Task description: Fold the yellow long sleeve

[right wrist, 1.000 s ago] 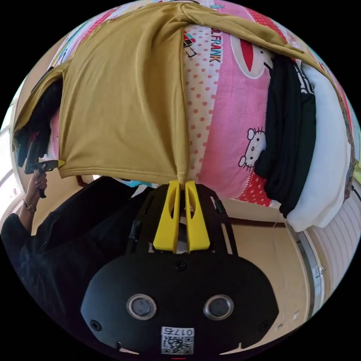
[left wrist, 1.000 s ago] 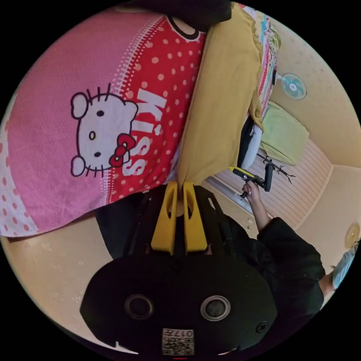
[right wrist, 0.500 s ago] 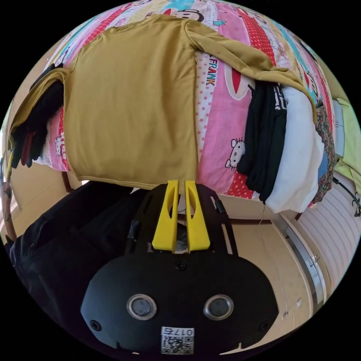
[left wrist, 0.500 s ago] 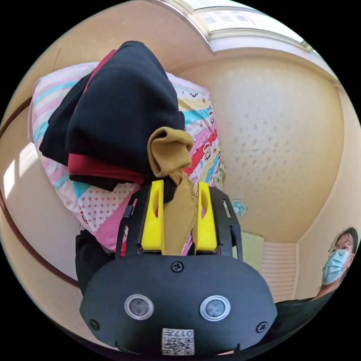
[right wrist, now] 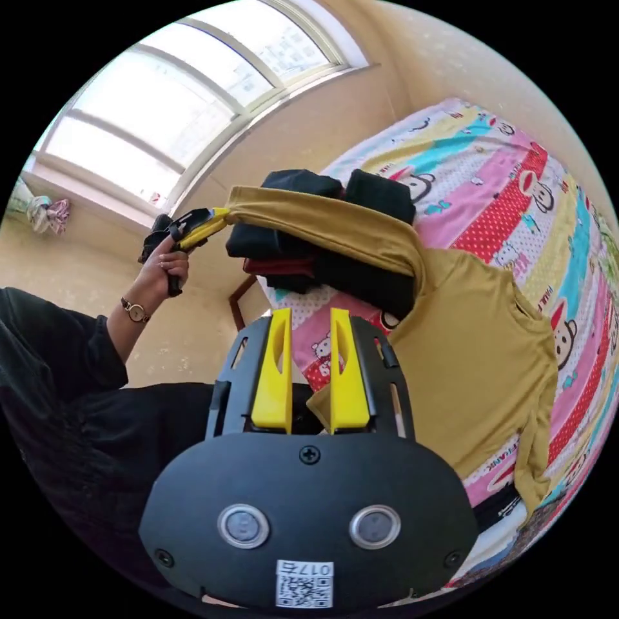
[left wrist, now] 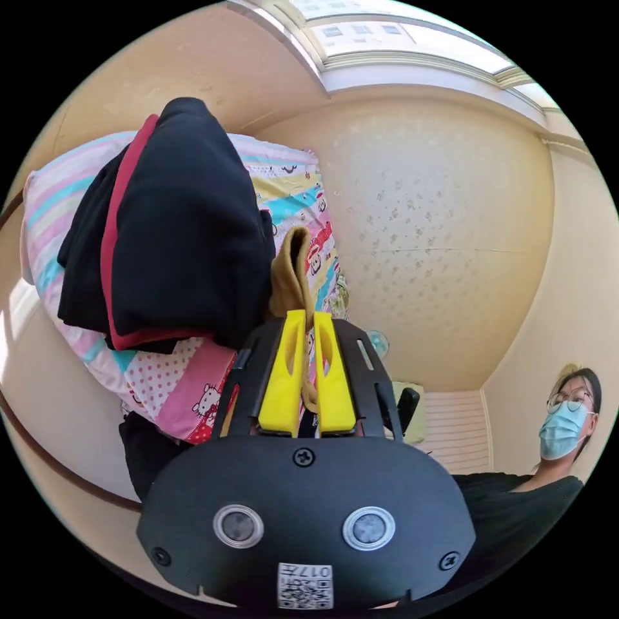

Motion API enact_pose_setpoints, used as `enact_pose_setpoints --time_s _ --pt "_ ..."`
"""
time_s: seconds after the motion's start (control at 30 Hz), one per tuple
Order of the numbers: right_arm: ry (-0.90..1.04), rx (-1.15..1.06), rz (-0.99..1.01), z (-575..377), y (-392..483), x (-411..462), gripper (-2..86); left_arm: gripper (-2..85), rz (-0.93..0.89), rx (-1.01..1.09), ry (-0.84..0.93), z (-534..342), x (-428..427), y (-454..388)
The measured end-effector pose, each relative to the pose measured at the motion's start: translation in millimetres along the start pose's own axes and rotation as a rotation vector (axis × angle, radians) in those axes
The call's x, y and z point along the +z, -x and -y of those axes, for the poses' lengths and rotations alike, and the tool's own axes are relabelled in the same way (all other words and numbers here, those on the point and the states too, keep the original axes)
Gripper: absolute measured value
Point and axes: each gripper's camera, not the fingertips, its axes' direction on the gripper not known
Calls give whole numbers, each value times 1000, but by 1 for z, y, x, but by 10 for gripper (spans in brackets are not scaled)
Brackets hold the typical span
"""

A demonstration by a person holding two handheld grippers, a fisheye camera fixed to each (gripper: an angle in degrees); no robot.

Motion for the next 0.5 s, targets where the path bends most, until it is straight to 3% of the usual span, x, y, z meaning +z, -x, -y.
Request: enact_pose_setpoints --time_s 0.17,0.27,0.4,0.5 --pt "-27 -337 -127 79 82 33 135 19 -7 93 60 -5 7 -20" --pt "35 -430 -227 103 110 62 69 20 23 128 21 -17 7 -29" --pt "-90 -330 -105 113 68 16 34 47 17 222 -111 -41 -13 -37" --pt "-334 -155 24 85 -7 -63 32 49 53 259 -52 -56 3 -38"
